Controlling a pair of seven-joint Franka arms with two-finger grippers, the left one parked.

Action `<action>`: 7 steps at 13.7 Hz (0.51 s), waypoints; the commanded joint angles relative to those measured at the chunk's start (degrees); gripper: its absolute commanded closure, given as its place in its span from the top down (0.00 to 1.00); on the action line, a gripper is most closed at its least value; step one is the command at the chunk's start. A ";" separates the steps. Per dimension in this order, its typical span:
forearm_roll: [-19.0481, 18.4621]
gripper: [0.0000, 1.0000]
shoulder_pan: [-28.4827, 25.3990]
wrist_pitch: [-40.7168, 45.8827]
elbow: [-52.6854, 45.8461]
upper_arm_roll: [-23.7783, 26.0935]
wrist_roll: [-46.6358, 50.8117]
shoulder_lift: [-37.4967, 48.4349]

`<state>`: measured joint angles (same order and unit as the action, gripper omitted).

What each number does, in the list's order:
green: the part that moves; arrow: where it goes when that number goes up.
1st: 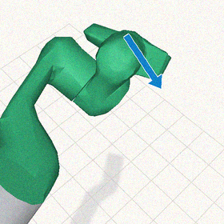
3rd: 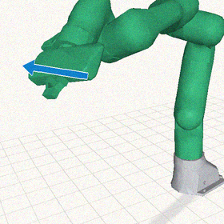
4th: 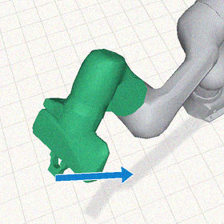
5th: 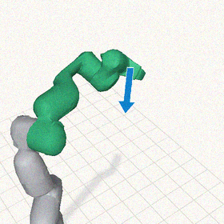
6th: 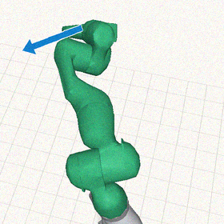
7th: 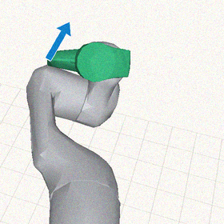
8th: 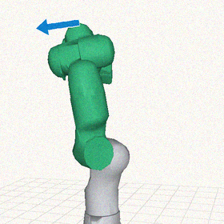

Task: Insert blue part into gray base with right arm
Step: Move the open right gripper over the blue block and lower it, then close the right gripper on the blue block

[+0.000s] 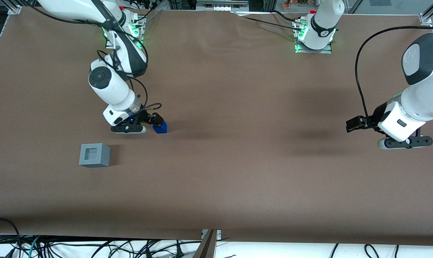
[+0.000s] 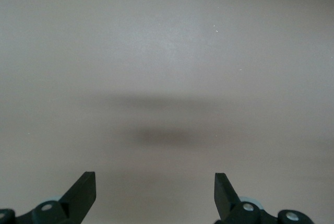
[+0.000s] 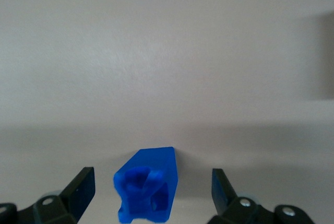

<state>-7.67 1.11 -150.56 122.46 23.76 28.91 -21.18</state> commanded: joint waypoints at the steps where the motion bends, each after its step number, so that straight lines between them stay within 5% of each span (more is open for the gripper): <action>1: -7.67 0.99 -1.63 -0.96 0.50 0.50 9.98 -0.96; 3: -16.37 0.99 -1.90 -0.79 0.50 0.59 18.34 -1.93; 7: -17.55 0.98 -1.90 -0.61 0.59 0.59 20.13 -2.37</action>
<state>-23.84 -1.22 -150.85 122.57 24.03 47.32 -23.66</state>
